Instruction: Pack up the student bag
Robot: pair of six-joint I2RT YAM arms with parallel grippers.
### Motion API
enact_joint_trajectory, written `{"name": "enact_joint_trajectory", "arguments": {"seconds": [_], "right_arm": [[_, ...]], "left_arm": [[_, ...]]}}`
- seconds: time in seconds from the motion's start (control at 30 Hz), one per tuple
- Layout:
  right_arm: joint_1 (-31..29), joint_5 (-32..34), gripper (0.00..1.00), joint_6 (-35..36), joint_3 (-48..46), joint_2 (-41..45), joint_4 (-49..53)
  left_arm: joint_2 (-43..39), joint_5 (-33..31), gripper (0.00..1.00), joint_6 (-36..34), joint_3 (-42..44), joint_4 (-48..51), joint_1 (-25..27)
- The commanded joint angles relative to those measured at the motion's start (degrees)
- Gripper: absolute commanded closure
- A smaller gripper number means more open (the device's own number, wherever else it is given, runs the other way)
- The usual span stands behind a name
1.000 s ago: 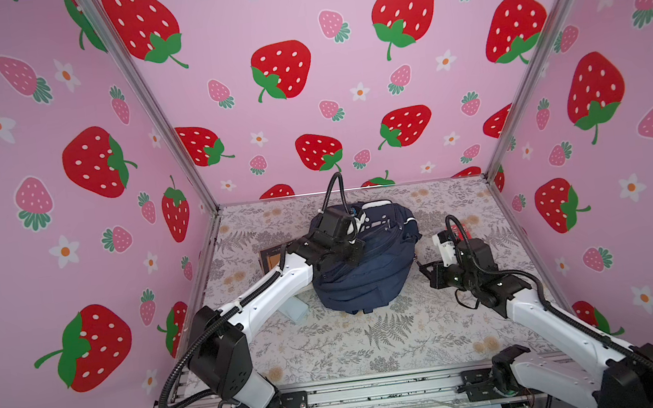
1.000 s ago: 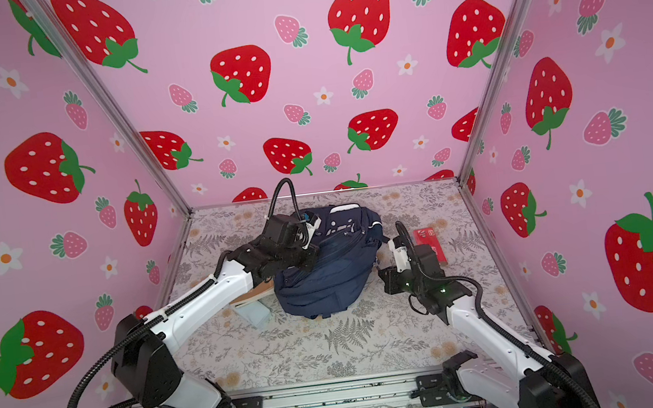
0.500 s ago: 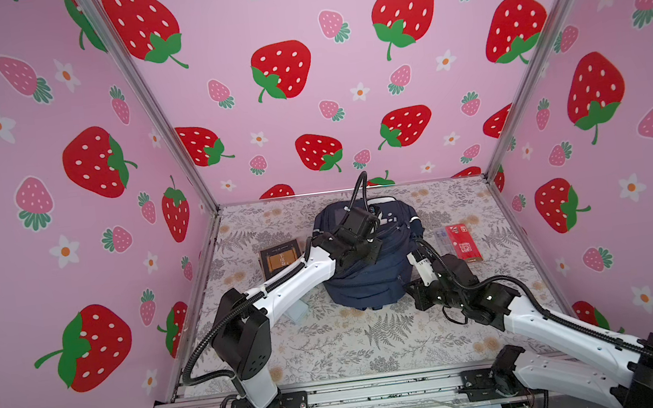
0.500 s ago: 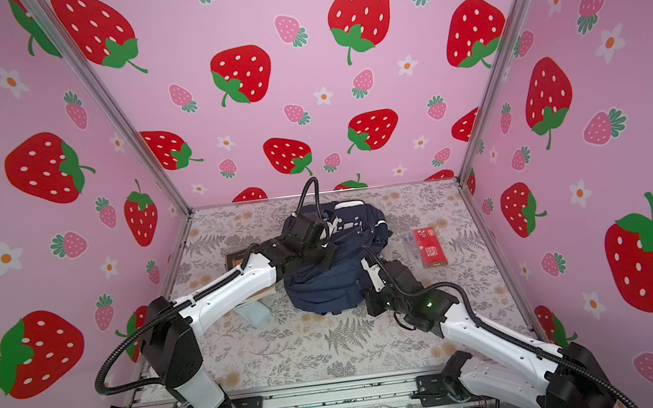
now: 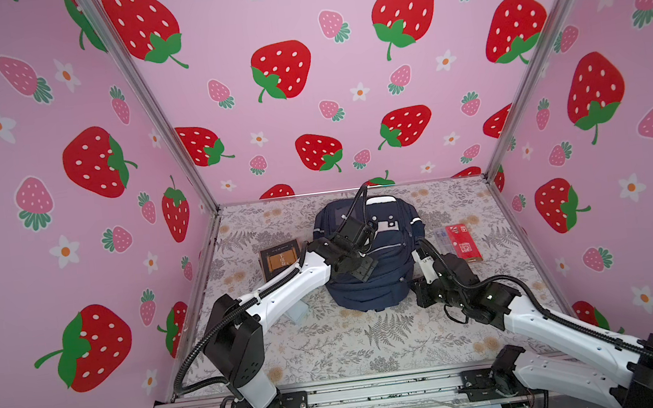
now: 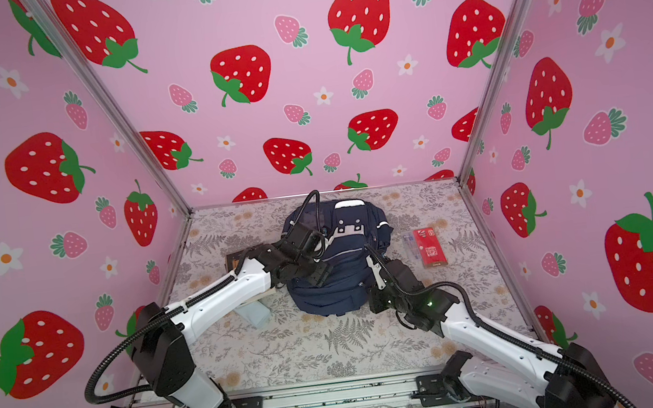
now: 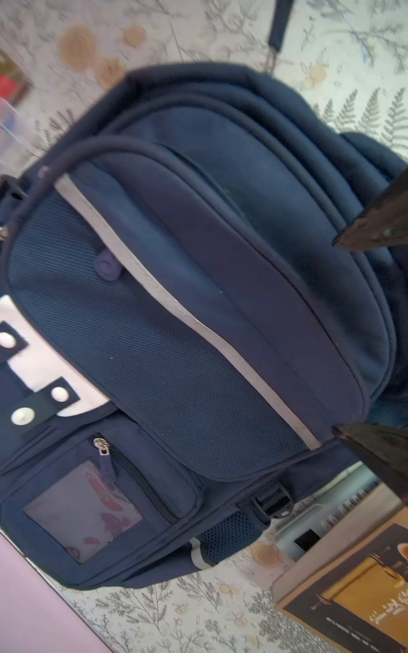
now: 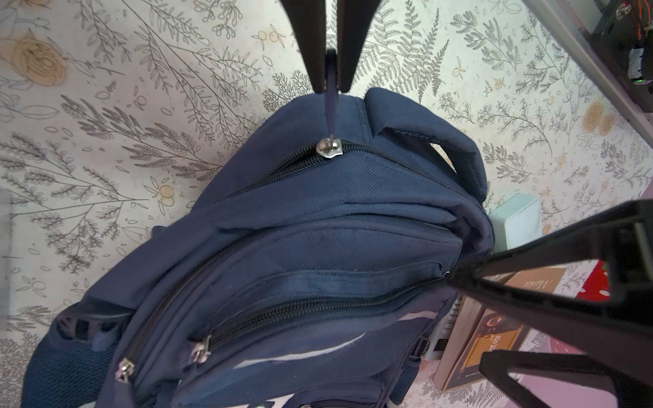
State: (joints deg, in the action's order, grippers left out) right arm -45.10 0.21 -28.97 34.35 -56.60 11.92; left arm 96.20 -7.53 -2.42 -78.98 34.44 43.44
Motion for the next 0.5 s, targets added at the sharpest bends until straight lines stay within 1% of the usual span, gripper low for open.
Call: {"name": "enact_joint_trajectory", "arguments": {"seconds": [0.0, 0.13, 0.27, 0.3, 0.37, 0.43, 0.47], "right_arm": [[0.62, 0.34, 1.0, -1.16, 0.54, 1.98, -0.53], [1.03, -0.72, 1.0, -1.33, 0.28, 3.38, -0.15], [1.07, -0.9, 1.0, -1.52, -0.16, 3.95, -0.05], [1.07, -0.98, 1.0, -1.53, -0.09, 3.95, -0.08], [1.11, -1.24, 1.0, -1.46, 0.11, 4.01, -0.23], [1.09, -1.09, 1.0, -1.14, 0.59, 3.88, 0.03], [1.09, -1.09, 1.0, -0.96, 0.78, 3.74, 0.21]], "left_arm": [[1.35, -2.92, 0.23, -4.37, 0.85, 3.19, 0.25], [3.34, -4.03, 0.27, -4.39, 1.35, 0.22, 0.02], [5.57, -3.56, 0.34, -4.74, -0.37, -0.91, -0.2], [6.2, -3.17, 0.39, -4.87, -0.68, -1.56, -0.43], [7.68, -1.97, 0.58, -4.13, -1.86, -2.08, -1.43], [9.01, -0.27, 0.85, -1.96, -4.22, -1.47, -3.23], [9.17, 0.59, 0.93, -1.21, -5.16, -1.23, -3.78]]}}
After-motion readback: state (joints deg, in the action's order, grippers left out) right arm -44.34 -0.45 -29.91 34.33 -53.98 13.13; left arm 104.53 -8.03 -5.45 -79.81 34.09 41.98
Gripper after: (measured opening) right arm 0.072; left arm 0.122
